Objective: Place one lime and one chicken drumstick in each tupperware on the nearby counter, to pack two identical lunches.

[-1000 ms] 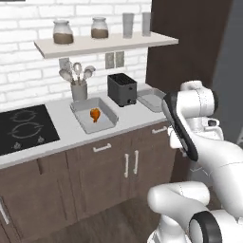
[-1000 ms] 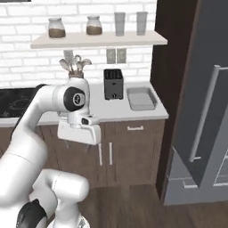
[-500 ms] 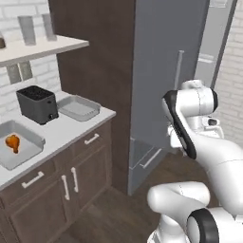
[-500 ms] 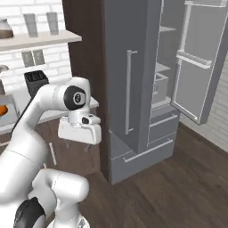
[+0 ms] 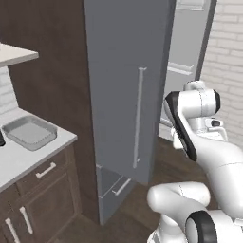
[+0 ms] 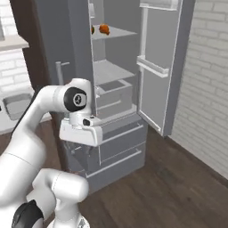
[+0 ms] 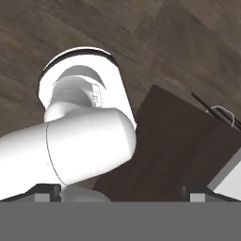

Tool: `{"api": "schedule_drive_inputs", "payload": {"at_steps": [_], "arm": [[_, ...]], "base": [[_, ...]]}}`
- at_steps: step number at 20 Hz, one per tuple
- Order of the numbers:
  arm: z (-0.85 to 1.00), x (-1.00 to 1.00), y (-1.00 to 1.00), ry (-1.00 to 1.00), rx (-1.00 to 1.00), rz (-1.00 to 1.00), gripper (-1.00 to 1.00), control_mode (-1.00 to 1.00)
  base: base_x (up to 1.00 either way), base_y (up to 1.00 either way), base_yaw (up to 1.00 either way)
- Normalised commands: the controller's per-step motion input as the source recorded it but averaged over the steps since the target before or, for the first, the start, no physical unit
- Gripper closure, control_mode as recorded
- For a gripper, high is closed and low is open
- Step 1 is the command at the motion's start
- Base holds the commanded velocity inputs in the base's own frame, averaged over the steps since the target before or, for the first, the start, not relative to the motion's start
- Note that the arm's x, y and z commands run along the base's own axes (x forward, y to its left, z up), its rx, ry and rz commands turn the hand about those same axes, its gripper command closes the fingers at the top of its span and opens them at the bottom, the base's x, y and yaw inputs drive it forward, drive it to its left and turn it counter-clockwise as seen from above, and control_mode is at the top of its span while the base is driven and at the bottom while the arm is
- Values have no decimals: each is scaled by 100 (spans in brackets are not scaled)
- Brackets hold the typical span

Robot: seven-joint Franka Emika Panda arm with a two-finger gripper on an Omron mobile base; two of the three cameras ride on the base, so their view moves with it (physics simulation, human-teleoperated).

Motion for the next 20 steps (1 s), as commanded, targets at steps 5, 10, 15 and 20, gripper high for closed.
{"api": "schedule_drive_inputs", "payload": {"at_steps": [5, 10, 15, 20], "arm": [[0, 0, 0, 0, 0, 0, -100, 100], [0, 0, 0, 0, 0, 0, -100, 100], [0, 0, 0, 0, 0, 0, -100, 100], [0, 0, 0, 0, 0, 0, -100, 100]], "base": [[79, -100, 17], [79, -70, 46], [65, -20, 69], [65, -18, 70]]}}
